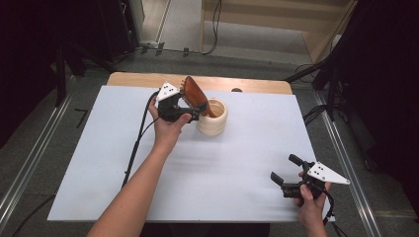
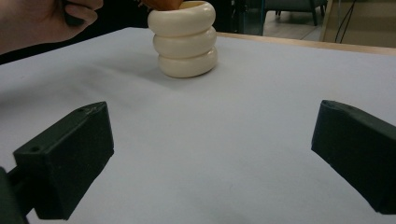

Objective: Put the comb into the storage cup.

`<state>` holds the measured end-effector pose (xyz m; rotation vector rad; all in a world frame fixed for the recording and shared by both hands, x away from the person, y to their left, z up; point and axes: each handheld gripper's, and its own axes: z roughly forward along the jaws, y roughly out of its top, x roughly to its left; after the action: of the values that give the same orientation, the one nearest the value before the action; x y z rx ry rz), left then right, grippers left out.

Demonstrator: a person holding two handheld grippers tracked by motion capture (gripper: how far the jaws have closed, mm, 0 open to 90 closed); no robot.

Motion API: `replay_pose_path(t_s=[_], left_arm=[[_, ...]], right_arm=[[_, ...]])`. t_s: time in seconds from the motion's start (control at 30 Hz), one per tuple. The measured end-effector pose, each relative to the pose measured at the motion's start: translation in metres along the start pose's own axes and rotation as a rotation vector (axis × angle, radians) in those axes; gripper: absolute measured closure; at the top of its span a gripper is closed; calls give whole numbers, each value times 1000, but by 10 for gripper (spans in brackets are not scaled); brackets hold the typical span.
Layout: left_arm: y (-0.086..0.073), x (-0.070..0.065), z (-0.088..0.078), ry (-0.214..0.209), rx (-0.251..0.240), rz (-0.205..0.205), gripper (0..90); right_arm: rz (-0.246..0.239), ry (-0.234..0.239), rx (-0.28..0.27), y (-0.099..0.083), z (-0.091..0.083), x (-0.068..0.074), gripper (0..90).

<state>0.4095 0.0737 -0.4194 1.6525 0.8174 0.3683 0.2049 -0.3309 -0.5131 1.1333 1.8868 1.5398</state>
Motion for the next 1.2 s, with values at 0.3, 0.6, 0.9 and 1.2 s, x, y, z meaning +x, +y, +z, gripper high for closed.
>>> replay_pose_path(t_s=[0.3,0.6,0.9,1.2], left_arm=[[-1,-1,-1,12,18,30,0],[-4,-1,-1,16,23,35,0],[-7,-1,-2,18,25,39,0],[-12,-4,-3,14,32,50,0]], right_arm=[[-4,-1,-1,0,0,0,0],[-3,0,2,0,0,0,0],[-5,0,3,0,0,0,0],[-4,-2,3,0,0,0,0]])
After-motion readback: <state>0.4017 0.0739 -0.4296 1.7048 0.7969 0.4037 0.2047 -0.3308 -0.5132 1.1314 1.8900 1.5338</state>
